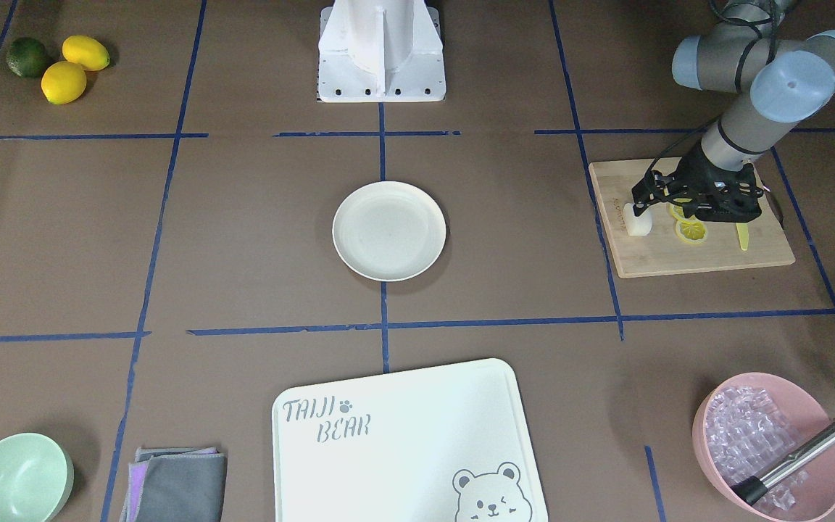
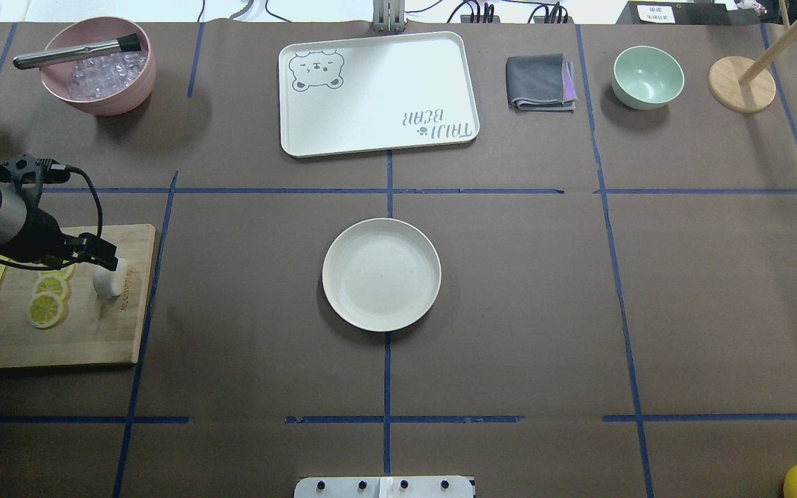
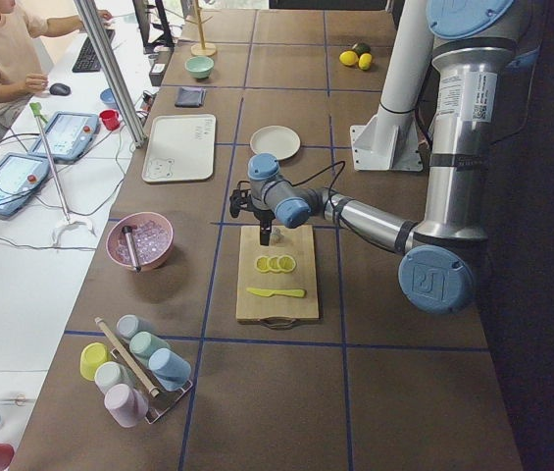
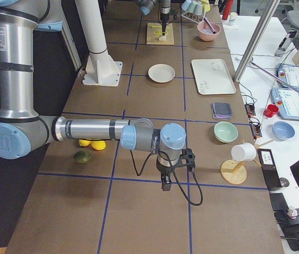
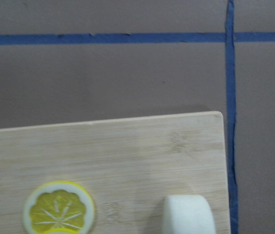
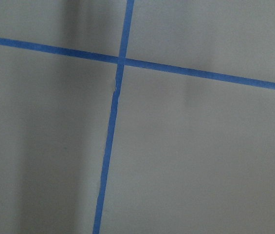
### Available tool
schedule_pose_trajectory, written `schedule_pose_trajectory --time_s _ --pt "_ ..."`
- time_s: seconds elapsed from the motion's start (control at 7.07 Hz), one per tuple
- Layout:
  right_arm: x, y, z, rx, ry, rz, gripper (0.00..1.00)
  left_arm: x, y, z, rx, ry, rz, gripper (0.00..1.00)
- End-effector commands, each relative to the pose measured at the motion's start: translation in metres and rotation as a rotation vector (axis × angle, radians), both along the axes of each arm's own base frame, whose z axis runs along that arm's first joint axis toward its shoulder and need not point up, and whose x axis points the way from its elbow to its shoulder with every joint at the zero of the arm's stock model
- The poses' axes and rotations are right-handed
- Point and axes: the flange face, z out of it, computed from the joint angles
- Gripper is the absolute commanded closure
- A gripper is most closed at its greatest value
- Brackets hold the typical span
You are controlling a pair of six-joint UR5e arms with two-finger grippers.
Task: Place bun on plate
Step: 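Lower the left gripper and grasp the white bun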
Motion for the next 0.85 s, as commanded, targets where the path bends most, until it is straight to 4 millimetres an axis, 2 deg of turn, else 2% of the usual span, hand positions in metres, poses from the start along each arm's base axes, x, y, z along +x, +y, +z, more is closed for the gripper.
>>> schedule_pose_trajectory --time_s 0.0,0.14,0.28,0.57,0.71 --pt "0.0 0.0 0.001 -0.001 0.001 -0.001 0.0 0.024 0.01 -0.001 0.007 -0.017 0.012 0.1" --pt "0.0 0.001 0.002 -0.003 0.001 -0.001 0.0 0.026 0.009 -0.003 0.006 -0.016 0.014 0.47" --pt "0.0 0.001 0.002 -0.003 0.001 -0.001 0.0 0.026 0.009 -0.003 0.003 -0.018 0.014 0.63" --pt "0.0 0.002 0.002 -0.004 0.001 0.0 0.0 0.026 0.009 -0.008 0.011 -0.014 0.017 0.73" --pt "0.0 0.003 0.002 -0.004 0.001 0.0 0.0 0.028 0.006 -0.029 0.023 0.004 0.012 0.73"
